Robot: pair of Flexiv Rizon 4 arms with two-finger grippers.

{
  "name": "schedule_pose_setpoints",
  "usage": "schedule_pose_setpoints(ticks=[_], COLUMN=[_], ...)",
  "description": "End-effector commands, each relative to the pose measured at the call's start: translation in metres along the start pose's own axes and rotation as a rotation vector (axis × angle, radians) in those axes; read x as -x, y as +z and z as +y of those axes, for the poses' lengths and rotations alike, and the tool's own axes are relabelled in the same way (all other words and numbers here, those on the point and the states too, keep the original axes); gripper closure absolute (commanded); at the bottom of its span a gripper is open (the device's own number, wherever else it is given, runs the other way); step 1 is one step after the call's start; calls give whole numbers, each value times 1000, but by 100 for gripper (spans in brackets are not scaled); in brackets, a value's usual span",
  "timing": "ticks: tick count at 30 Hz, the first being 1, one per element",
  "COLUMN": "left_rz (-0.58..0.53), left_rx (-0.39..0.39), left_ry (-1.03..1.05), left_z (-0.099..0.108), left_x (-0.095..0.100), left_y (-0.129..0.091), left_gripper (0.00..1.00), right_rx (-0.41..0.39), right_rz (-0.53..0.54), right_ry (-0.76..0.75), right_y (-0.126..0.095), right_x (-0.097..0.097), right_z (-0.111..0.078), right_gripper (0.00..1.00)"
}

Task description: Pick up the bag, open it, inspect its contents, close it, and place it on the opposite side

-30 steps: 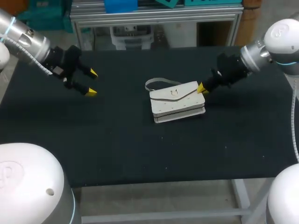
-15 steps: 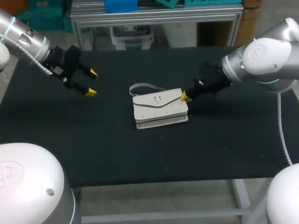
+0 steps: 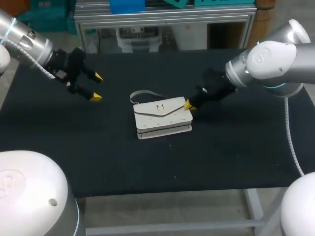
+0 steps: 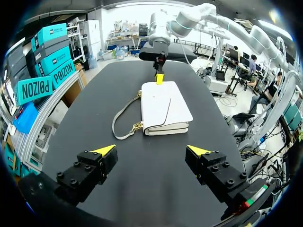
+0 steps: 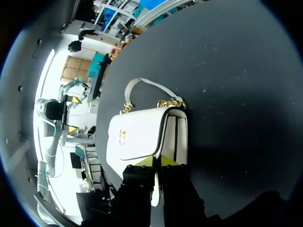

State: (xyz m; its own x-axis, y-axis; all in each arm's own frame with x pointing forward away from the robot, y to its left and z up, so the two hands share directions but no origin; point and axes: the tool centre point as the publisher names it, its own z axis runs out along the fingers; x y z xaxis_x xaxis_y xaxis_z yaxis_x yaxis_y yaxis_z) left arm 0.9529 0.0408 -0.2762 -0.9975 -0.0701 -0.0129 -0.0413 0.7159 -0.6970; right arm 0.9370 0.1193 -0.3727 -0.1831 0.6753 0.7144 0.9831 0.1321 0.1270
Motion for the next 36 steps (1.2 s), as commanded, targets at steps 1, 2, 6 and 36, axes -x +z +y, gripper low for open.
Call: schedule_pose_setpoints(ticks=[1, 2, 6, 36], left_rz=[-1, -1, -1, -1], left_rx=[-4, -4, -4, -4], left_ry=[1, 1, 1, 1], left_z=[1, 1, 1, 1], left_x=[0, 0, 0, 0], left_y=[1, 1, 1, 1], left_gripper=[0, 0, 0, 0], right_rx=[-8, -5, 10, 50], right_rz=[-5, -3, 1, -143], right_ry=[3, 7, 30, -205], right_y=[7, 8, 11, -71], right_x=[-2, -2, -3, -30], right_z=[4, 3, -3, -13], right_gripper=[100, 100, 100, 0])
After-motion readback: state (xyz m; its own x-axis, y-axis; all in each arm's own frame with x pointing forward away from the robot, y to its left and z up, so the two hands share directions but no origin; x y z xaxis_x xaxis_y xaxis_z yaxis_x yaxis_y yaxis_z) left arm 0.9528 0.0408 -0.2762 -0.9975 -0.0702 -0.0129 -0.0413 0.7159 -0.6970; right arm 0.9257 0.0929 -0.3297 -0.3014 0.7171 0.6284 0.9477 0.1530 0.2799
